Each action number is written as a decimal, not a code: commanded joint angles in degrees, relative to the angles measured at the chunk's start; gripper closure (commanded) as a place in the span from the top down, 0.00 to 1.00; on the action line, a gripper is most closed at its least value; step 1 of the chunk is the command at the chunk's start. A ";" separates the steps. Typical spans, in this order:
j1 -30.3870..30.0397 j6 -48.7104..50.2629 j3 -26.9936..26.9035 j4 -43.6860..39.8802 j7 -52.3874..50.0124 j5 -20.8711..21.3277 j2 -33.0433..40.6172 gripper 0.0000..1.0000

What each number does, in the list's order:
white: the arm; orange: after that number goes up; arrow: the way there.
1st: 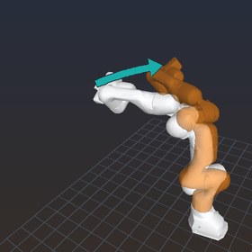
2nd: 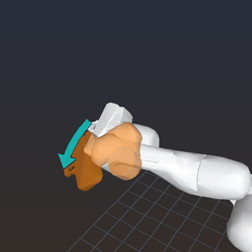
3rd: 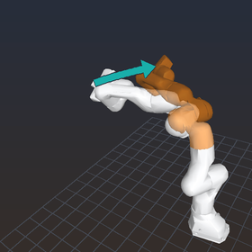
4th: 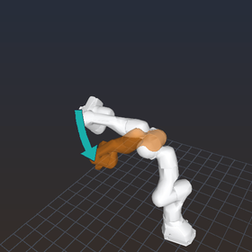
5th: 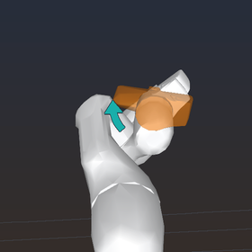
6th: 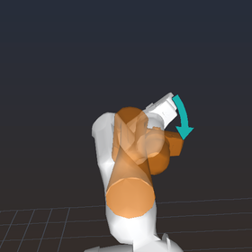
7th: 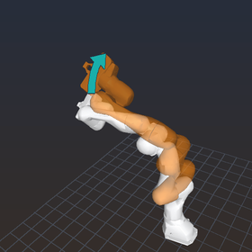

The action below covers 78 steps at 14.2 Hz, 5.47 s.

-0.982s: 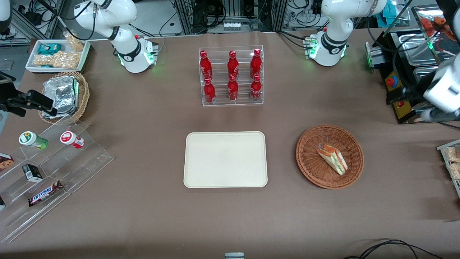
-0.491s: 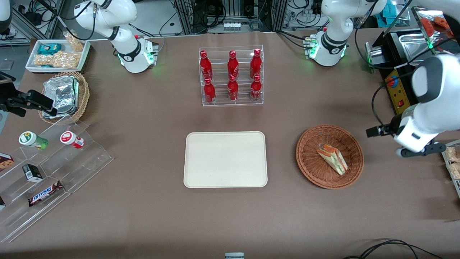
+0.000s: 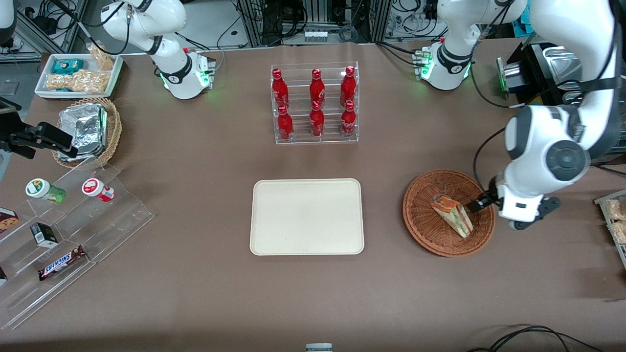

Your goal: Place sandwich from basket to tray

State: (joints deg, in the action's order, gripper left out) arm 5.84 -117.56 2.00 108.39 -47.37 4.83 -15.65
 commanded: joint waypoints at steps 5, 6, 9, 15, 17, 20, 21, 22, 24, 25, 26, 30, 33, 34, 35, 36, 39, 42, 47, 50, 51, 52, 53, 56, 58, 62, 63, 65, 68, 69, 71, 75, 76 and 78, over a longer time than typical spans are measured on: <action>1.71 -6.53 -0.24 0.60 -15.64 0.27 -5.09 1.00; 1.98 -6.97 -0.24 0.42 -16.17 0.09 -5.88 1.00; 1.98 -10.65 -0.15 0.25 -16.78 -0.26 -7.64 1.00; 1.98 -12.69 -0.15 0.25 -16.79 -4.39 -10.36 0.94; 1.98 -11.90 -0.15 0.33 -16.09 -4.39 -10.63 0.27; 1.98 -9.71 -0.15 0.07 -13.81 -3.78 -10.46 0.03; 1.98 -8.22 -0.15 -0.63 -12.49 -3.43 -10.11 0.03; 2.07 -5.34 -0.15 -1.94 -11.35 -3.42 -9.49 0.02; 2.68 3.26 0.20 -6.93 -8.80 -3.34 -9.31 0.00; 4.33 6.26 0.29 -9.40 -8.09 -3.51 -9.40 0.00; 5.66 6.73 0.29 -10.81 -7.83 -3.51 -9.57 0.00; 7.51 6.38 4.50 -16.96 10.07 -3.77 -12.19 0.02; 7.52 5.42 12.22 -23.90 11.17 -0.62 -17.90 0.05; 7.78 3.24 14.59 -25.84 10.64 -0.44 -20.27 0.04; 10.30 0.78 15.05 -27.16 8.72 -0.35 -22.39 0.04; 13.11 -1.24 14.71 -29.00 6.18 0.26 -24.58 0.04; 18.75 -1.62 14.53 -39.54 -4.54 6.75 -33.02 0.03; 23.15 -1.70 14.44 -45.88 -8.35 7.65 -38.04 0.03; 26.23 -1.97 14.44 -46.25 -8.00 7.65 -39.19 0.03; 27.02 -2.41 14.53 -45.90 -7.73 7.74 -40.95 0.08; 27.03 -2.93 14.61 -45.90 -8.52 7.48 -40.95 0.22; 27.03 -3.28 14.62 -45.90 -9.57 7.39 -40.87 0.84; 27.03 -3.20 14.53 -45.81 -10.89 7.56 -40.52 1.00; 26.33 1.87 14.53 -45.90 -11.25 7.39 -35.79 1.00; 26.24 6.28 14.09 -45.64 -10.99 7.74 -30.61 1.00; 23.00 18.39 14.18 -43.53 -16.74 6.08 -22.60 1.00; 20.98 19.55 14.18 -41.61 -19.48 5.81 -20.93 1.00; 18.87 18.44 14.18 -32.59 -19.16 6.85 -15.58 1.00; 11.67 14.65 14.18 -19.05 -11.65 6.69 -5.83 1.00; 8.69 14.99 14.26 -15.87 -6.64 5.99 -2.84 1.00; 4.81 17.26 14.26 -11.90 1.02 5.46 2.26 1.00; -4.33 29.74 14.18 -11.97 19.82 0.71 9.04 1.00; -6.26 30.89 14.09 -11.80 22.73 0.62 10.62 1.00; -11.71 32.83 14.35 -12.23 28.19 -1.21 13.44 1.00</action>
State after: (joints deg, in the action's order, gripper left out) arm -1.33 -86.06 15.71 94.22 -24.56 6.02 -6.26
